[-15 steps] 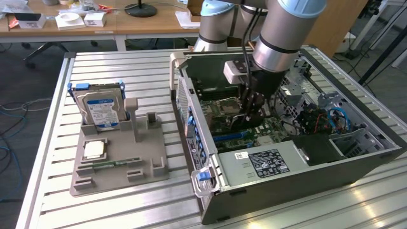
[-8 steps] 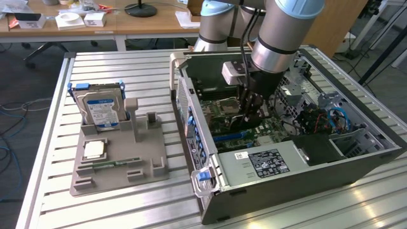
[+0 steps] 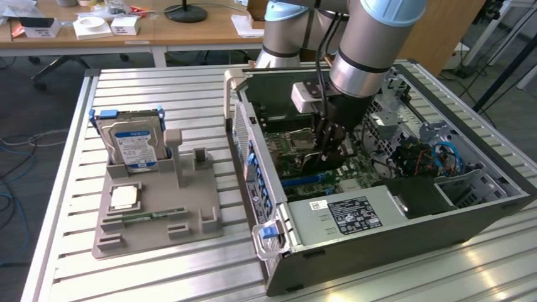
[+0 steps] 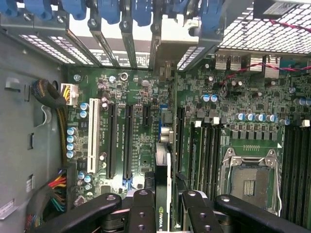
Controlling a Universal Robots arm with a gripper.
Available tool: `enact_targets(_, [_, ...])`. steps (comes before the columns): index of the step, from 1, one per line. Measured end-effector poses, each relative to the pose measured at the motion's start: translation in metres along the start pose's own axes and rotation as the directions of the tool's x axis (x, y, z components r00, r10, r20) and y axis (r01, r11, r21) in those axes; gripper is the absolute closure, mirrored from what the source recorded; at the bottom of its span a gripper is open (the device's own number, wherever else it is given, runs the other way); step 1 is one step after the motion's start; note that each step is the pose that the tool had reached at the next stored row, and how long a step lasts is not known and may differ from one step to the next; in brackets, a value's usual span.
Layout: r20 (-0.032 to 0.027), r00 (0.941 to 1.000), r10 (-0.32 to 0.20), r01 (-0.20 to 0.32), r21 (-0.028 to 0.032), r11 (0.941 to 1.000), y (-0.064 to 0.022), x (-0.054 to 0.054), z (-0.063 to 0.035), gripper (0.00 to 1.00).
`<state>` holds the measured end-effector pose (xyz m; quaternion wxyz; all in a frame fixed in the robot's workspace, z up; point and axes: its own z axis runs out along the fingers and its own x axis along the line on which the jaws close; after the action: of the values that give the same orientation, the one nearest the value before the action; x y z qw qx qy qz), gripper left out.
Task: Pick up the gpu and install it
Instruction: 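Insert the gpu into the slot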
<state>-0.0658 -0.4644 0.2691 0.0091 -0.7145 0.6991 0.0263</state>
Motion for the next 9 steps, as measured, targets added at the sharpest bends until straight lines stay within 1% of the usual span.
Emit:
enact_targets(5, [-0.0002,1.0,0.0,0.0,-0.0001,1.0,0.0024,0.0001,0.0007,0.74])
enact_targets(9, [-0.0001,1.0,0.0,0.0,0.0003,1.0,0.0027,0.0003,0.0042,0.74])
